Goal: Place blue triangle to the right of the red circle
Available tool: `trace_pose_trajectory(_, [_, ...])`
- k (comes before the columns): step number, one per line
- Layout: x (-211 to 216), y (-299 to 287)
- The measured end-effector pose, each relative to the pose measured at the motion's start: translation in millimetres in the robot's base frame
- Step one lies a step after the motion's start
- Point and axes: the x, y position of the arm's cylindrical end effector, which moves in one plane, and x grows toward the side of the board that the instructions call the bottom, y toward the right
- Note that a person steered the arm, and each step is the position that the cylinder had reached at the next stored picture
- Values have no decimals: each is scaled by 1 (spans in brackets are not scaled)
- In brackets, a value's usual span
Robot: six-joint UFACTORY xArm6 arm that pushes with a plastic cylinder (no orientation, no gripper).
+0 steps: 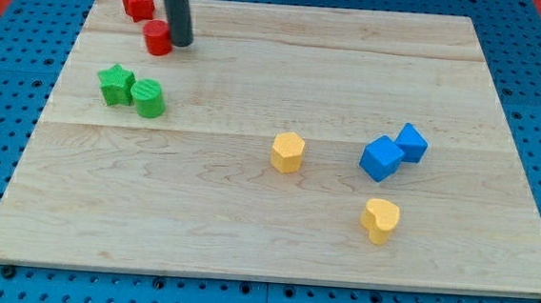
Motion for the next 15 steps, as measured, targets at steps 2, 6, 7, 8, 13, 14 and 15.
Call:
trace_pose_trajectory(2, [5, -37])
trace_pose_trajectory(6, [137, 193])
trace_pose_trajectory(7, [141, 198])
trace_pose_trajectory(8, [141, 199])
trace_pose_trajectory(13, [25, 334])
trace_pose_trajectory(14, [61, 398])
trace_pose_trajectory(15, [121, 375])
